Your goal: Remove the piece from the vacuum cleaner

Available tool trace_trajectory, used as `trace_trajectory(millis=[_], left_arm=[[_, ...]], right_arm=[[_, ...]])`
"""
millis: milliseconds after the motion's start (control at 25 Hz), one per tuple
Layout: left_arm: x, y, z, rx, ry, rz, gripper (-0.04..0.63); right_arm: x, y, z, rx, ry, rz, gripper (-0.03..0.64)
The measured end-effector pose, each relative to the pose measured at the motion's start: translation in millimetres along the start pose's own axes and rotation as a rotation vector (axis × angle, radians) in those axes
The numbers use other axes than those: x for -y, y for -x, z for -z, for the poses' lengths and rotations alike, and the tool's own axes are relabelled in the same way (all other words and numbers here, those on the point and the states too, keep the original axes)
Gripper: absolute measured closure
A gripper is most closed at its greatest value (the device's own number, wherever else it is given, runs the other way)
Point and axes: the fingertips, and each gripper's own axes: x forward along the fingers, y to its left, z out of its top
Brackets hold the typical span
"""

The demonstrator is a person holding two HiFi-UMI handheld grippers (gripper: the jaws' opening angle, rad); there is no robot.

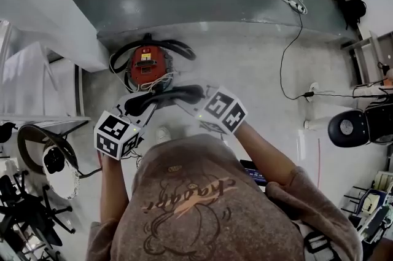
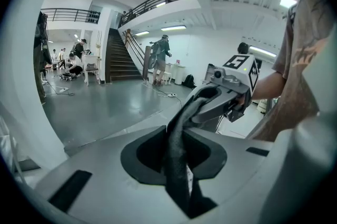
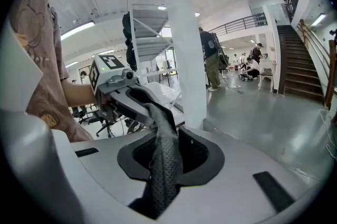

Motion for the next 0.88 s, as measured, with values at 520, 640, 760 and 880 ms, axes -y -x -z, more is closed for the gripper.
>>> trace_trajectory(millis=[520,640,760,880], left_arm=[[-4.0,0.1,-5.7,0.0,0.013,-0.004,0.528],[-3.7,-0.8,-4.2,0.001,0.02,-0.006,0.528],[-4.3,-2.0,-1.9,0.003,0.028,-0.002,0.528],[-4.7,-2.2,0.7,-0.001,0.033,0.001,0.528]], right_arm=[[5.9,-0.4,-3.0,0.015,0.003,0.014,0.557],[6.4,-0.6,1.6,-0.001,0.003,0.013,0.557],[6.3,-1.8,2.7,-0.004,0.002,0.012,0.557],[3.1,-3.1,2.3,-0.007,-0.009,0.004,0.557]])
